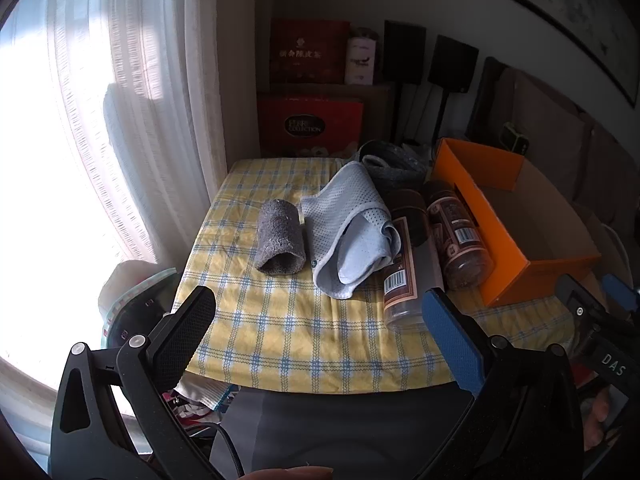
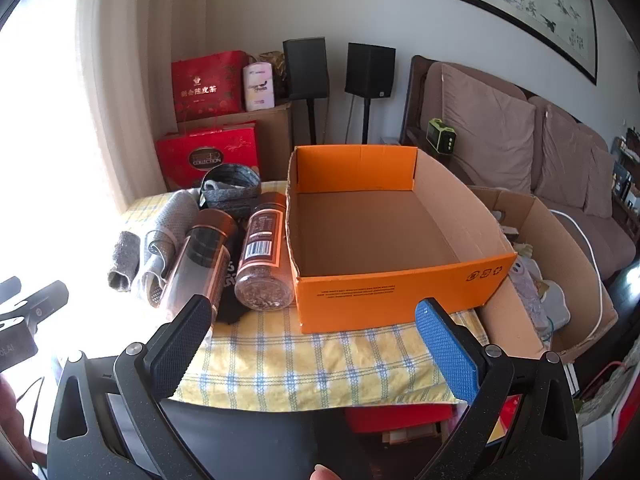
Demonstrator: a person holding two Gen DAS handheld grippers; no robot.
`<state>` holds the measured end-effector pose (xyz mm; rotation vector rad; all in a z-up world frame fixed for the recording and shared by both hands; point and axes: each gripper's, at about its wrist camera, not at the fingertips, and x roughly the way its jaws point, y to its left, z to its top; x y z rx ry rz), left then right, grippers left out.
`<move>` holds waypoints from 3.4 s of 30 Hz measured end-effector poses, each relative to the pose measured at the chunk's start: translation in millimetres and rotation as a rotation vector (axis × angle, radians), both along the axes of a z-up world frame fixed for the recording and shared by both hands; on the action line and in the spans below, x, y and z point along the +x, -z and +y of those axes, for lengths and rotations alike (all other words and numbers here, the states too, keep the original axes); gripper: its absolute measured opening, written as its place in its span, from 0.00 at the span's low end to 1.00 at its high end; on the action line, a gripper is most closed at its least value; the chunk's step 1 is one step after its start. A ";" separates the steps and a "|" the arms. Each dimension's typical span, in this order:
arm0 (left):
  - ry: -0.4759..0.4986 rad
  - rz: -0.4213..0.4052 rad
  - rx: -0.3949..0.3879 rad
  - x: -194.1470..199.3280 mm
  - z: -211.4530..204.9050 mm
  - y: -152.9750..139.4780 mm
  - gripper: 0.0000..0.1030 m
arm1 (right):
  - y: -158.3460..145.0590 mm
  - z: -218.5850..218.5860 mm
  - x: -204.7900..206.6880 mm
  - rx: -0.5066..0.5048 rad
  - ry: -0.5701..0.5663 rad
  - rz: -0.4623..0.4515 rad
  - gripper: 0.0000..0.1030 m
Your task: Organize objects
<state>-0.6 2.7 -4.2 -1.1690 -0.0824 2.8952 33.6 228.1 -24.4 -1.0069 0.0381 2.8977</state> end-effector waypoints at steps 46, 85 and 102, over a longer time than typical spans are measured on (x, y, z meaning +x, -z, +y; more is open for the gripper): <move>0.054 0.008 0.084 -18.6 -7.1 5.4 0.99 | -1.9 -4.4 -12.9 0.000 -0.043 0.007 1.00; 0.299 -0.379 0.151 -110.2 86.5 98.8 0.62 | 26.5 24.9 -31.8 -0.036 0.001 -0.060 1.00; 0.385 -0.377 0.079 -23.0 47.4 85.1 0.61 | 30.4 23.3 -35.6 -0.034 -0.017 -0.073 1.00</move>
